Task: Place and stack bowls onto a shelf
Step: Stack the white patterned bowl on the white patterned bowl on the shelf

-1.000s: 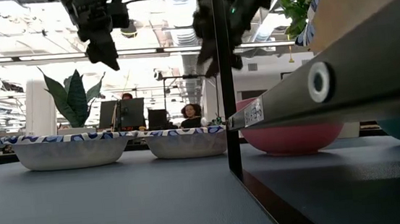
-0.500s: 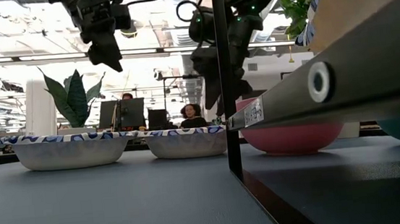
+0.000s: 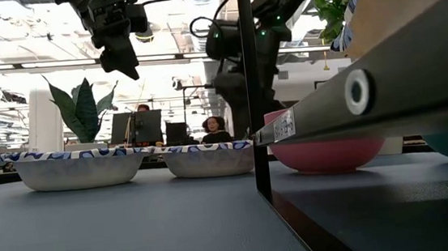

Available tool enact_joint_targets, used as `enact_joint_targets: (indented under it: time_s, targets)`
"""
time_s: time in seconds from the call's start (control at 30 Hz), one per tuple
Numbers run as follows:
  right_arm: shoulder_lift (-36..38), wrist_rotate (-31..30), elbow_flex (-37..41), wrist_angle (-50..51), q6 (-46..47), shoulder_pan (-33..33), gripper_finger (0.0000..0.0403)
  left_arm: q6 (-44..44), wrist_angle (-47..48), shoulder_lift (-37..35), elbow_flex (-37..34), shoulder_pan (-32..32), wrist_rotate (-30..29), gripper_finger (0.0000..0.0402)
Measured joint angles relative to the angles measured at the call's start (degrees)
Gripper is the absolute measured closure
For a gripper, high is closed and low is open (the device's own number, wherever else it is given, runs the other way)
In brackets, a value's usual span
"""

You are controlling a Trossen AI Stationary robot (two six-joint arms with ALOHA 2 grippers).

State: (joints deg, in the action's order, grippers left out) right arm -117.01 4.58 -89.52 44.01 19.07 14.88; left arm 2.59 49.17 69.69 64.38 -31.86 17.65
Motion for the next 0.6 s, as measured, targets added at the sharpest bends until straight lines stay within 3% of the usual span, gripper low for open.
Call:
enact_joint_targets:
  time_s: [0.33,0.43,0.6]
  targets:
    - [-2.4,-0.1,0.0,0.7,0.8,-0.4,0.017,0.2,0.0,0.0,0.0,0.0,0.0,0.0198]
    - [-2.4,-0.1,0.0,0.6,2.7,-0.4,0.0212,0.2,0.0,0.0,0.0,0.0,-0.2,0.0198]
    - [-2.4,1.0,0.0,0.7,5.2,0.6,0.0323,0.8,0.0,0.0,0.0,0.0,-0.3,0.0198]
